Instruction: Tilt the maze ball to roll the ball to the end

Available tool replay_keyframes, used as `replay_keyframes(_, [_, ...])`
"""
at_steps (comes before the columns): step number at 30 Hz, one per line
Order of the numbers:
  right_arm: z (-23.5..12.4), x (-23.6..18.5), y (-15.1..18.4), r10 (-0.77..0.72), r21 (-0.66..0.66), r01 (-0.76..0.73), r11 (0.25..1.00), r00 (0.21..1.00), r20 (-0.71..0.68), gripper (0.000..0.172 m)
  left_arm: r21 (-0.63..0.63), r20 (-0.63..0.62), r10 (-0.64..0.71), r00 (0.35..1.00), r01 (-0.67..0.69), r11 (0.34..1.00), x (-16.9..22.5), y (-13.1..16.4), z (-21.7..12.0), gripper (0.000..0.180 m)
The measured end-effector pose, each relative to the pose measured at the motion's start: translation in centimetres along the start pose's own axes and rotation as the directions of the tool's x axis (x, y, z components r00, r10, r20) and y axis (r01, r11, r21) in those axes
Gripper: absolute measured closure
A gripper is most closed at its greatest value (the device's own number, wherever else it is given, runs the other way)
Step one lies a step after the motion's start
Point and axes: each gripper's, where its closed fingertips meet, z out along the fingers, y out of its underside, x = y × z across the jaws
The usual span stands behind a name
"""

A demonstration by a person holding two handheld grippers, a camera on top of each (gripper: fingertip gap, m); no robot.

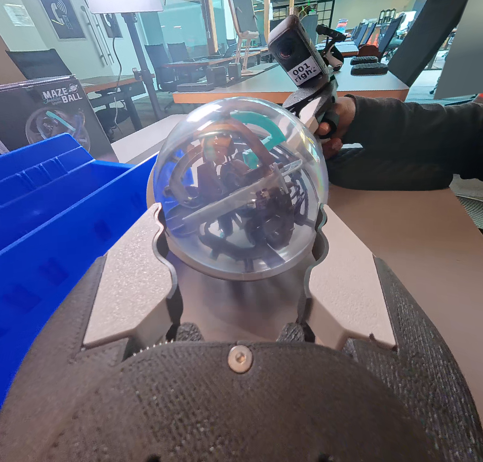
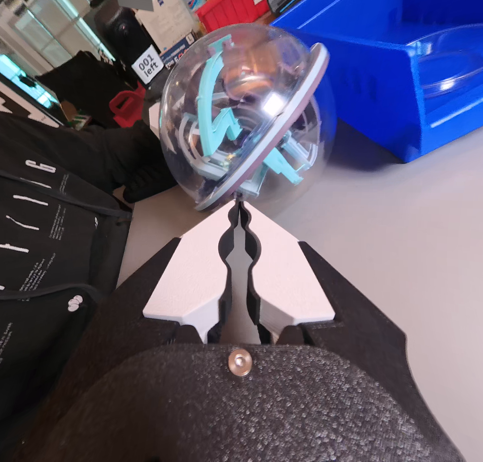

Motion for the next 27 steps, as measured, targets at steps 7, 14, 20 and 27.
replay_keyframes(7, [-1.2,1.8,-0.5,-0.328,-0.039,0.326,0.944,0.933,-0.146,0.09,0.013,0.022,-0.013,1.0,0.013,1.0,-0.8,-0.2,0.0,0.076])
replay_keyframes(14, [0.1,2.8,-2.4,-0.504,-0.028,0.506,0.862,0.85,-0.154,0.047,-0.004,0.029,-0.036,0.999,0.036,0.999,-1.3,0.2,0.6,0.073])
replay_keyframes(20, [1.9,2.9,-2.9,-0.496,0.005,0.5,0.866,0.86,-0.124,0.047,-0.019,0.033,-0.04,0.999,0.041,0.999,-1.6,0.5,1.2,0.071])
replay_keyframes(27, [1.6,2.3,-2.1,-0.446,0.005,0.449,0.893,0.888,-0.113,0.055,0.022,-0.023,-0.071,0.997,0.071,0.997,-1.2,0.0,0.6,0.072])
